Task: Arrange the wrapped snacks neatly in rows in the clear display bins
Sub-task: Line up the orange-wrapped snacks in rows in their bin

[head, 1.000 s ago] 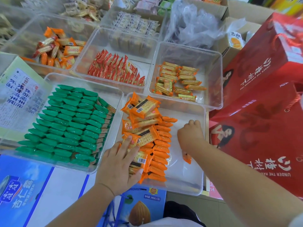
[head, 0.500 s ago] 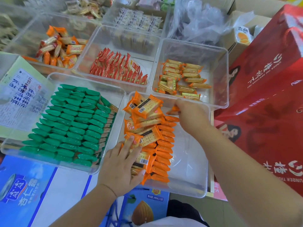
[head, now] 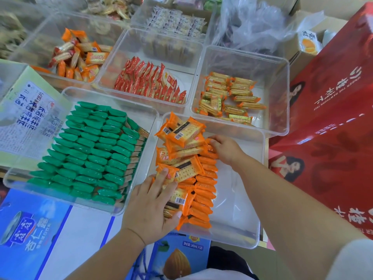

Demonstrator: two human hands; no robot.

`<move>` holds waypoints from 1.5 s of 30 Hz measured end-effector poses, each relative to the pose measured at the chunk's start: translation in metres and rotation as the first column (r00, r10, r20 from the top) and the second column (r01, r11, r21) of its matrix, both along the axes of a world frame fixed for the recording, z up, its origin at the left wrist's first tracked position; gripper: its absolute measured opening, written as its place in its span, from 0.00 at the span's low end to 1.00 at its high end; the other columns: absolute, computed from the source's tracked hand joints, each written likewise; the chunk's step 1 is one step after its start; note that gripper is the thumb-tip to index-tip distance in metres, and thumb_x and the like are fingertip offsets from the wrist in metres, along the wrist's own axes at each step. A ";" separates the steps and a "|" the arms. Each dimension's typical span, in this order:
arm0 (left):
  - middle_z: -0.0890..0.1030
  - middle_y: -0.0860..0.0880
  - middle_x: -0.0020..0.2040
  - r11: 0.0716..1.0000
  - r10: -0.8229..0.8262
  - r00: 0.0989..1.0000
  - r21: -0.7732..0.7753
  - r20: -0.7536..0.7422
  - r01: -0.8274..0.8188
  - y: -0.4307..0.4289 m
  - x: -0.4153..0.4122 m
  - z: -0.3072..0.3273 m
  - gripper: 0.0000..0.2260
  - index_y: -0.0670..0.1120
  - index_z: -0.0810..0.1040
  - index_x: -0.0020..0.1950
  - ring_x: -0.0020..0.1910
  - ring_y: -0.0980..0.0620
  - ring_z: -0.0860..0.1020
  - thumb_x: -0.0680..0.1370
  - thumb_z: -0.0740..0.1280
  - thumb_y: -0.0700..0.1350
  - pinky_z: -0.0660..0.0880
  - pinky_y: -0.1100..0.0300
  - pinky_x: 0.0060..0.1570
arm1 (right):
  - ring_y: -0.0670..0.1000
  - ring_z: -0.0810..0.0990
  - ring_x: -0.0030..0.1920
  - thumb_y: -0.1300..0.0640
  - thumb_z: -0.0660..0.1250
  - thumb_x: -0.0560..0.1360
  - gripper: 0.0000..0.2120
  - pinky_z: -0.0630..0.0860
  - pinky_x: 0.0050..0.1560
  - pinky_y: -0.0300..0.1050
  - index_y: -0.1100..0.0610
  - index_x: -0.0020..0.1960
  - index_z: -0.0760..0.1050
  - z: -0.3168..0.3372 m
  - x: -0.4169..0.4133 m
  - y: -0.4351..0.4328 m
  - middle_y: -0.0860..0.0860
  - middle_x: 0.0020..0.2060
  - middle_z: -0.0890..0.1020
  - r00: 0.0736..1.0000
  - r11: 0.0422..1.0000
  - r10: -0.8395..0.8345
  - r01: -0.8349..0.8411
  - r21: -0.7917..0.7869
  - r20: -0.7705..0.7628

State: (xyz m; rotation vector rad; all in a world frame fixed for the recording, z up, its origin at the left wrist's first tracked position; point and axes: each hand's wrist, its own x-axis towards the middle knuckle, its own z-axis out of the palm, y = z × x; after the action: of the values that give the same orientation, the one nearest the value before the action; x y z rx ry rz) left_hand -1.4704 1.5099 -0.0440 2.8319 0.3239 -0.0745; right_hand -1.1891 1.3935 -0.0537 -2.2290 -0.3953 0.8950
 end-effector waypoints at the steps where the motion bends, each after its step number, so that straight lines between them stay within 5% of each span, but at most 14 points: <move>1: 0.64 0.45 0.79 1.000 0.000 1.000 0.002 -0.001 0.000 0.000 0.000 0.000 0.31 0.52 0.71 0.72 0.69 0.38 0.70 0.73 0.62 0.66 0.74 0.42 0.57 | 0.54 0.80 0.56 0.51 0.58 0.83 0.14 0.77 0.59 0.52 0.50 0.62 0.79 0.000 0.003 0.001 0.52 0.55 0.83 1.000 1.000 0.016 -0.016 -0.014 -0.006; 7: 0.64 0.45 0.79 1.000 0.003 1.000 0.006 -0.005 -0.003 0.000 0.000 -0.001 0.31 0.52 0.71 0.72 0.69 0.38 0.70 0.74 0.62 0.66 0.73 0.42 0.58 | 0.52 0.80 0.49 0.51 0.57 0.84 0.15 0.79 0.51 0.48 0.50 0.64 0.78 0.002 0.014 0.012 0.51 0.49 0.83 0.992 0.990 0.101 -0.107 -0.091 -0.071; 10: 0.64 0.45 0.79 1.000 0.006 1.000 0.010 -0.007 -0.006 0.000 0.000 -0.001 0.31 0.53 0.70 0.72 0.69 0.38 0.70 0.73 0.62 0.66 0.73 0.41 0.58 | 0.58 0.82 0.53 0.51 0.58 0.83 0.14 0.81 0.55 0.58 0.51 0.62 0.78 0.005 0.015 0.012 0.56 0.51 0.83 0.986 0.992 0.081 -0.094 -0.083 -0.148; 19: 0.64 0.45 0.79 1.000 0.002 1.000 0.016 0.007 -0.002 0.001 0.001 -0.003 0.31 0.53 0.70 0.73 0.69 0.39 0.70 0.74 0.63 0.66 0.74 0.42 0.57 | 0.57 0.79 0.56 0.49 0.57 0.83 0.16 0.72 0.48 0.47 0.55 0.60 0.79 -0.006 0.002 0.014 0.55 0.54 0.83 0.992 0.989 0.087 -0.075 -0.125 0.096; 27: 0.63 0.45 0.80 1.000 0.008 0.999 0.006 0.051 -0.008 0.000 -0.001 -0.003 0.31 0.52 0.69 0.75 0.69 0.39 0.70 0.76 0.59 0.67 0.74 0.43 0.57 | 0.54 0.79 0.59 0.41 0.61 0.81 0.24 0.77 0.58 0.54 0.51 0.72 0.66 0.001 -0.044 -0.023 0.53 0.67 0.75 0.941 0.950 -0.313 0.309 0.049 0.127; 30: 0.61 0.46 0.81 1.000 0.016 0.998 -0.007 0.062 -0.016 0.001 -0.001 -0.003 0.31 0.53 0.68 0.75 0.70 0.39 0.70 0.76 0.59 0.67 0.74 0.43 0.57 | 0.46 0.79 0.45 0.43 0.64 0.79 0.13 0.73 0.43 0.42 0.51 0.56 0.76 0.023 -0.069 -0.042 0.50 0.52 0.80 0.912 0.973 -0.233 0.219 0.080 0.337; 33: 0.60 0.45 0.81 1.000 0.027 0.998 -0.012 0.062 -0.027 0.001 -0.002 -0.003 0.32 0.54 0.65 0.76 0.70 0.39 0.70 0.76 0.60 0.67 0.74 0.41 0.59 | 0.43 0.78 0.40 0.33 0.64 0.71 0.17 0.74 0.39 0.42 0.47 0.42 0.78 0.048 -0.114 -0.044 0.44 0.37 0.80 0.961 0.994 -0.010 -0.021 0.111 0.275; 38: 0.59 0.43 0.81 0.997 0.053 0.994 -0.055 0.091 -0.048 -0.001 -0.002 -0.002 0.33 0.53 0.65 0.76 0.69 0.39 0.71 0.74 0.62 0.65 0.73 0.43 0.59 | 0.41 0.73 0.47 0.35 0.74 0.66 0.24 0.71 0.48 0.38 0.46 0.57 0.80 0.047 -0.161 -0.030 0.41 0.48 0.73 0.917 0.953 0.303 -0.300 -0.050 0.261; 45: 0.54 0.40 0.82 0.995 0.071 0.980 -0.079 0.185 -0.057 -0.004 -0.004 0.000 0.41 0.47 0.53 0.82 0.66 0.38 0.73 0.77 0.58 0.70 0.74 0.41 0.58 | 0.42 0.75 0.45 0.51 0.78 0.68 0.13 0.70 0.43 0.36 0.43 0.44 0.74 0.054 -0.149 -0.036 0.40 0.43 0.77 0.953 0.974 0.198 -0.218 0.066 0.231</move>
State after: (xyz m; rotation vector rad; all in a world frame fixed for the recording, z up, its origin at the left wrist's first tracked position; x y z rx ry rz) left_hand -1.4739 1.5056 -0.0439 2.7269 0.3615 0.1889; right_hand -1.3385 1.3579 0.0001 -2.2386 -0.7739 0.7165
